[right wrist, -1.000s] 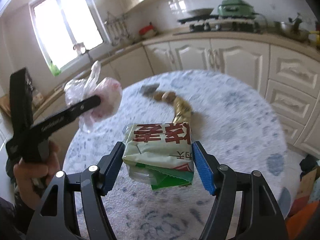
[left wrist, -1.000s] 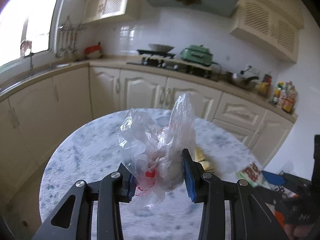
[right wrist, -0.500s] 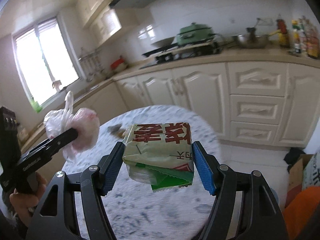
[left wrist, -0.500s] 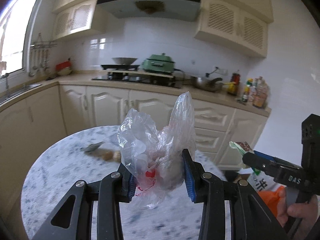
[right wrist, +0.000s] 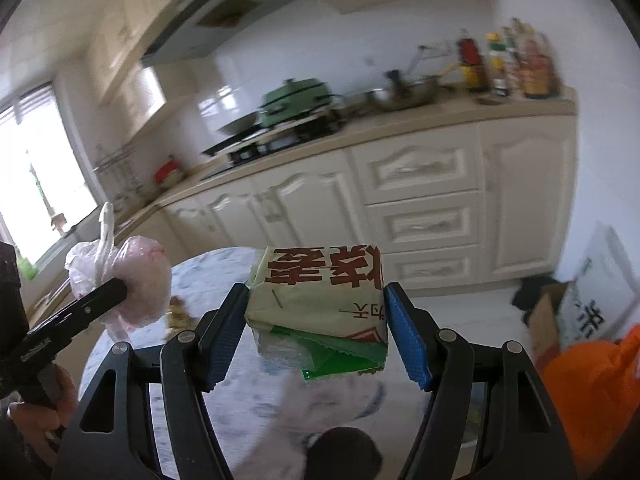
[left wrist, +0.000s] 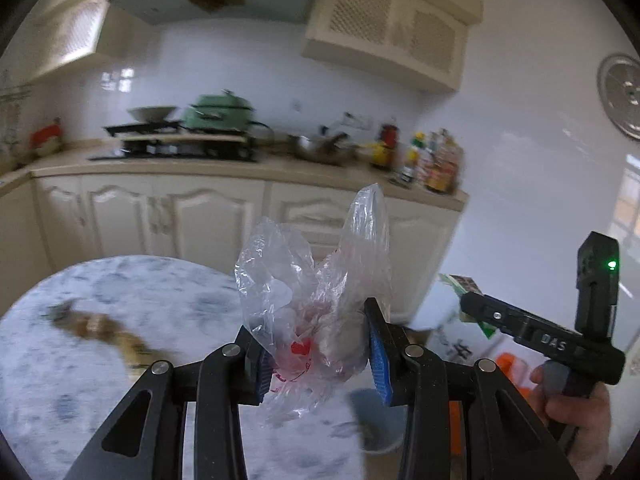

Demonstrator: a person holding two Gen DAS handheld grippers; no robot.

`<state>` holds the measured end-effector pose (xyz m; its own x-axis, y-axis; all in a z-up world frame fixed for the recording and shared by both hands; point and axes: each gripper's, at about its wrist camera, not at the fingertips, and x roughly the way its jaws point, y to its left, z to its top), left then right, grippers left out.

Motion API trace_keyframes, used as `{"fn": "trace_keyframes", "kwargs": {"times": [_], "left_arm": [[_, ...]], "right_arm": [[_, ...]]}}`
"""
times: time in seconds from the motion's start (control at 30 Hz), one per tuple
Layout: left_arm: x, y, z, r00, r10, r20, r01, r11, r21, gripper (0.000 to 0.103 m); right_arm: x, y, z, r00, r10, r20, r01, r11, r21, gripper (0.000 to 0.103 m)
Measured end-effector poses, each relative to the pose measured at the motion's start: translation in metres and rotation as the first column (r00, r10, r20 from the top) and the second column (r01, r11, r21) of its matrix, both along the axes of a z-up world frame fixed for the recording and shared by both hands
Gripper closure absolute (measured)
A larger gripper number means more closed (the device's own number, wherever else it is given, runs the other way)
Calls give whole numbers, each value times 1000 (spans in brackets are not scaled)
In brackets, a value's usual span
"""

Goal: Collect trash
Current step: 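Carry both items to the blue bin and open both grippers over it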

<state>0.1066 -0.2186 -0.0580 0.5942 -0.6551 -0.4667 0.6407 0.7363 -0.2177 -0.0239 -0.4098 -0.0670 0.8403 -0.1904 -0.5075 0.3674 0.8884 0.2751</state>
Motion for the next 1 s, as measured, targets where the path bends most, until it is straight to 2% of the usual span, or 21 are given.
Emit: {"fn": "trace_keyframes", "kwargs": {"times": [0.13, 0.37, 0.53, 0.67, 0.83, 0.93, 1.0], "left_arm": [[14, -44, -11, 994, -95, -51, 96, 995, 31, 67], [40, -124, -37, 964, -210, -162, 228, 969, 98, 67], [67, -176, -60, 941, -230, -249, 272, 950, 152, 67], [83, -218, -83, 920, -229, -320, 307, 926, 221, 67], [90, -253, -99, 911, -219, -349, 326, 901, 286, 66], [94, -272, -111, 904, -219, -366, 348, 875, 336, 61], [96, -282, -119, 906, -210, -367, 349, 862, 367, 51]], "right_arm": [[-18, -40, -20, 996, -83, -34, 85, 996, 42, 33], [-34, -100, -70, 977, -179, -115, 195, 971, 138, 33], [-34, -136, -114, 961, -210, -180, 247, 945, 214, 33], [-31, -159, -142, 952, -219, -213, 273, 924, 268, 33], [-29, -182, -169, 943, -237, -236, 305, 896, 322, 33], [-29, -197, -187, 934, -248, -258, 331, 871, 362, 32], [-28, -203, -197, 930, -248, -271, 342, 852, 395, 31]]}}
